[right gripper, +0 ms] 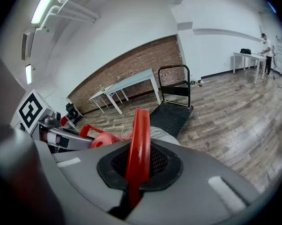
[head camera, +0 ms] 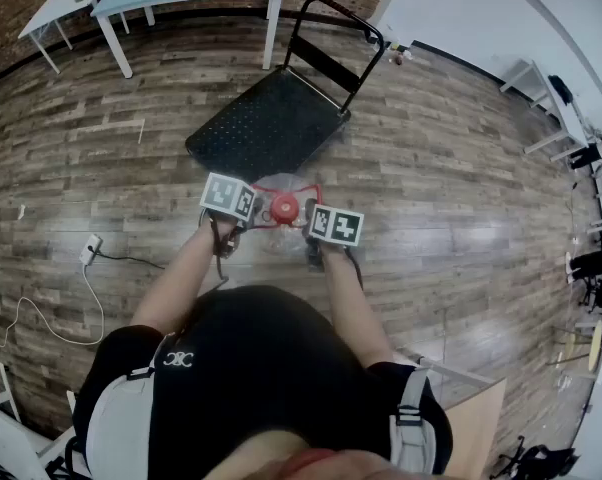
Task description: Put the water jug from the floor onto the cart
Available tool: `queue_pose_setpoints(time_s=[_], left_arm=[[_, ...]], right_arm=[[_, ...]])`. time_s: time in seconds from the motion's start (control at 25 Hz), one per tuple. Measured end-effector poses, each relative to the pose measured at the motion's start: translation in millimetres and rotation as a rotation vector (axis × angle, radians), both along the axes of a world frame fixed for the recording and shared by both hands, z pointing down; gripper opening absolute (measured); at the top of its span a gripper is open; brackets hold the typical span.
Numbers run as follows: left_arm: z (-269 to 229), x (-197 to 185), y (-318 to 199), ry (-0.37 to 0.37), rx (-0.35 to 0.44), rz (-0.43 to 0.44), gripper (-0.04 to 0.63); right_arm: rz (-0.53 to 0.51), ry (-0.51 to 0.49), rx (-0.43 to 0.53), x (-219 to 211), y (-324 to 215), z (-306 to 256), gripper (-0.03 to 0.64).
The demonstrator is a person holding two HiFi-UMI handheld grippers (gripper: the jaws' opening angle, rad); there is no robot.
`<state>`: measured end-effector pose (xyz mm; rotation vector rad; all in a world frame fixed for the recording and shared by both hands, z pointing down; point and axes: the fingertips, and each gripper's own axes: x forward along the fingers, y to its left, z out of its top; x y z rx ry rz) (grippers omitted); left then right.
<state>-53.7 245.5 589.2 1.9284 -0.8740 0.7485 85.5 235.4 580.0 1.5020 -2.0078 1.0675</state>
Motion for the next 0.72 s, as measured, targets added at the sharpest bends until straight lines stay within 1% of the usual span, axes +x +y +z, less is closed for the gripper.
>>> queue_pose_setpoints(time_s=[0.48,0.64,0.72], left_arm=[[9,2,-1,-0.022,-0.010,0.000,0.074],[9,-1,-1,0.000,-0.021,-0.021,0.074],[11,-3,-1,-0.006,-0.018,-0.013,0.074]], right_arm=[[0.010,-0.039,-0.026,1,-1,12,0.014],[0.005,-0.042,-0.032,-4,-1,13,0.014],[0.004,-0.038,-0.031,-6,-1,14,0.014]])
